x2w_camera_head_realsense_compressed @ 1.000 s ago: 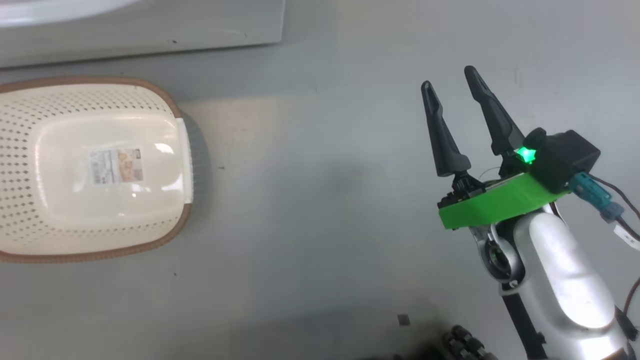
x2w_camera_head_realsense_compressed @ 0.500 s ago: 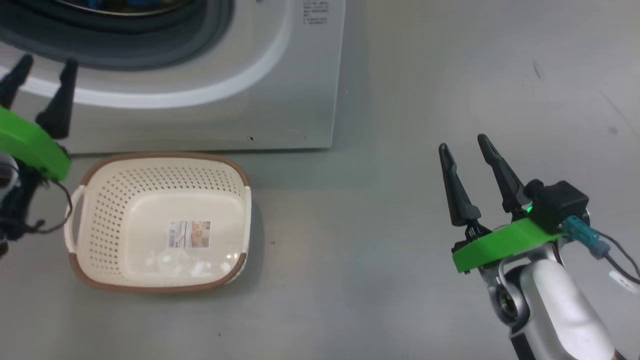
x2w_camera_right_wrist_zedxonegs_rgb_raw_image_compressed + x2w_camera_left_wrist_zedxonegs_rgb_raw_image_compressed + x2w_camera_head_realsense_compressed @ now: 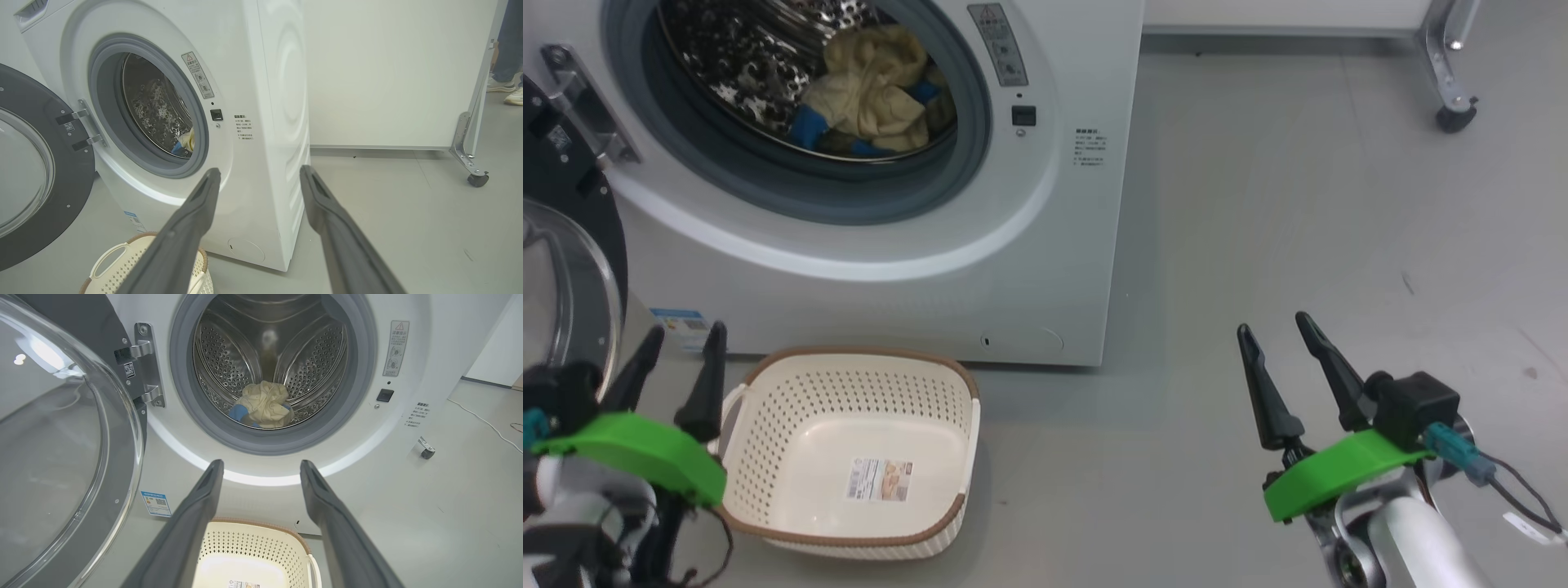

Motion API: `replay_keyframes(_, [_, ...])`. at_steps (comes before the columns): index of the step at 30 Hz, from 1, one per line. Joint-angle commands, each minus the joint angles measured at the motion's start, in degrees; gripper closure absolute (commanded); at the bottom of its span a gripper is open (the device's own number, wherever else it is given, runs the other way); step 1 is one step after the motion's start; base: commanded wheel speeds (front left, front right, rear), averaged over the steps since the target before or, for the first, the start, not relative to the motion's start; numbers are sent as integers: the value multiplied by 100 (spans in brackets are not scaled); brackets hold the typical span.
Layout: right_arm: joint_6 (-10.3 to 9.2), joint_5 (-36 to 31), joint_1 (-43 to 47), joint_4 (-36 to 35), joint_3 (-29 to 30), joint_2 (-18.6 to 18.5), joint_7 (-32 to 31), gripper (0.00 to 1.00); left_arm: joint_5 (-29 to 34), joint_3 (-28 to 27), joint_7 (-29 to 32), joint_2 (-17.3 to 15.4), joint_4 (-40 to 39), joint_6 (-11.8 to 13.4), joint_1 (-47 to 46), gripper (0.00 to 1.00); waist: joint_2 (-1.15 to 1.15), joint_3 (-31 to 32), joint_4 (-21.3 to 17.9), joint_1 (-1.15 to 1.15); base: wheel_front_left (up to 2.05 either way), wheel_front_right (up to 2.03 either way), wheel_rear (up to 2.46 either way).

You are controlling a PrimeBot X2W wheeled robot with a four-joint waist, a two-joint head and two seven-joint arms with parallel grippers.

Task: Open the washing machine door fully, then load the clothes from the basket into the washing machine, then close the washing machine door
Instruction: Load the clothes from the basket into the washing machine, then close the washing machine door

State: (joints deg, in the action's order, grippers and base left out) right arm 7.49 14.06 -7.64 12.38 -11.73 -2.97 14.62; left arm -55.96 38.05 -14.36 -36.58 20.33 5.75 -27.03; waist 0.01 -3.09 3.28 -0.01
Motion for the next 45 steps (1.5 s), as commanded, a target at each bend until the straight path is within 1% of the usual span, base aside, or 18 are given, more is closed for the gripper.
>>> replay_keyframes(1, [0,38,-34,-149,-102,10,38,0,126,-430,-63,-210,-230,84,-6,0,-1,237,61,1,0,0,0])
replay_keyframes(8, [0,36,239,-163,-40,10,38,0,750,-1298,-63,40,-1149,474,1304,0,-1,498,80,1,0,0,0])
replay_keyframes(12, [0,48,328,-182,-14,10,38,0,1132,-1685,-63,256,-1444,600,1786,0,-1,571,86,1,0,0,0])
replay_keyframes(16, [0,92,384,-169,-40,10,38,0,1497,-1905,-63,464,-1608,604,2134,0,-1,632,54,1,0,0,0])
replay_keyframes(19, [0,140,404,-151,-82,10,38,0,1723,-2041,-63,620,-1728,543,2335,0,-1,672,12,1,0,0,0])
replay_keyframes(22, [0,186,420,-121,-116,10,38,0,1928,-2125,-63,756,-1812,408,2508,0,-1,711,-33,1,0,0,0])
replay_keyframes(32, [0,249,406,-89,-154,10,38,0,2294,-2496,-63,1148,-1925,87,2853,0,-1,722,-171,1,0,0,0])
replay_keyframes(45, [0,278,337,-90,-157,10,38,0,2543,-2740,-63,1400,-1864,-212,2874,0,-1,603,-211,1,0,0,0])
